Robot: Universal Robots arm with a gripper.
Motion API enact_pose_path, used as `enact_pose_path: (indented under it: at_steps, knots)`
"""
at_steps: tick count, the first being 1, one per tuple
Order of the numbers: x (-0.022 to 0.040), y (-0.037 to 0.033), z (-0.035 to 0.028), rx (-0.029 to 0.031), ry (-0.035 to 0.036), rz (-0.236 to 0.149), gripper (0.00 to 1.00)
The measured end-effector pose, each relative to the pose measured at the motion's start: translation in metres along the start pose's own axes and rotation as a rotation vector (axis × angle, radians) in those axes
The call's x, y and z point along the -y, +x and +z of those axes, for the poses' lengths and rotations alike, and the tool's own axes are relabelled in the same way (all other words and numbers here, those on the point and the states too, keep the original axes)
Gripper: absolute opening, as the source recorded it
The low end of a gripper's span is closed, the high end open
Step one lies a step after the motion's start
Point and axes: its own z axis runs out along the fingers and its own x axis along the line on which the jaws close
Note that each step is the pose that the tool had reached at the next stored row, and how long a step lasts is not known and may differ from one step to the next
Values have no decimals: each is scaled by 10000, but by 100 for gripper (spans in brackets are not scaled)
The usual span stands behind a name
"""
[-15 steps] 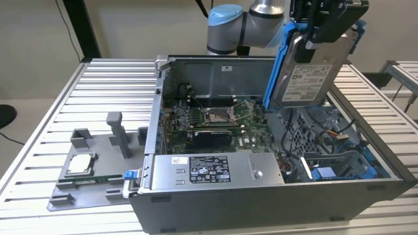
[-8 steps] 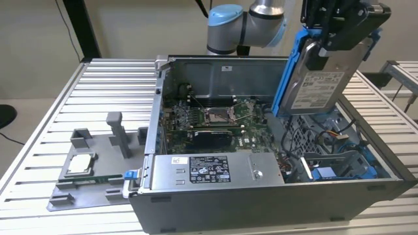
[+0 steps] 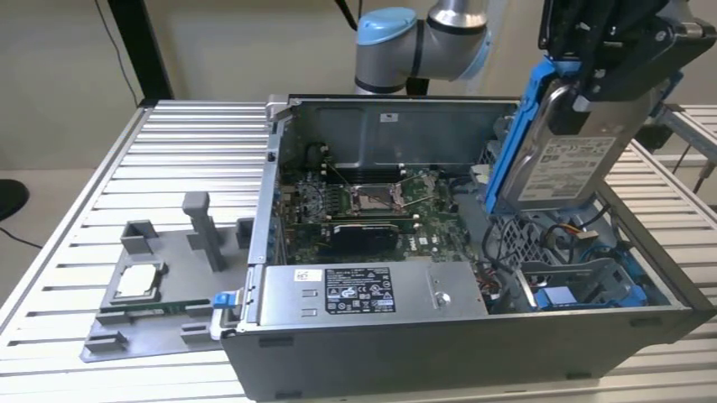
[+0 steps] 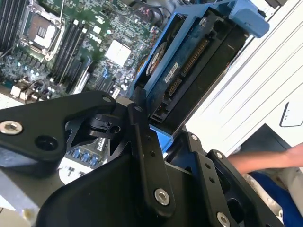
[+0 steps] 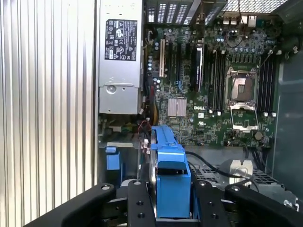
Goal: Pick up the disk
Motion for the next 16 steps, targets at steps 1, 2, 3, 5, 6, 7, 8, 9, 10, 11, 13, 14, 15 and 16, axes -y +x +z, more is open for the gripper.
enact_pose_path:
  at_steps: [1,2,3,5,6,7,8,9,10,11,13,14,15,16]
  knots:
    - [11,15,0,2,0,0,0]
    - [19,26,-1,4,0,4,0]
    - [27,38,-1,7,1,11,0]
    - [47,64,-2,9,1,25,0]
    - [57,75,-2,10,1,27,0]
    - [69,87,-2,11,1,30,0]
    - [80,97,-2,12,1,35,0]
    - [89,107,-3,10,1,41,0]
    - [96,117,-3,11,2,54,0]
    - [101,125,-4,11,2,67,0]
    - [112,142,-4,12,3,96,0]
    - [122,151,-5,10,2,102,0]
    - [133,162,-5,11,3,107,0]
    - [145,172,-5,12,3,110,0]
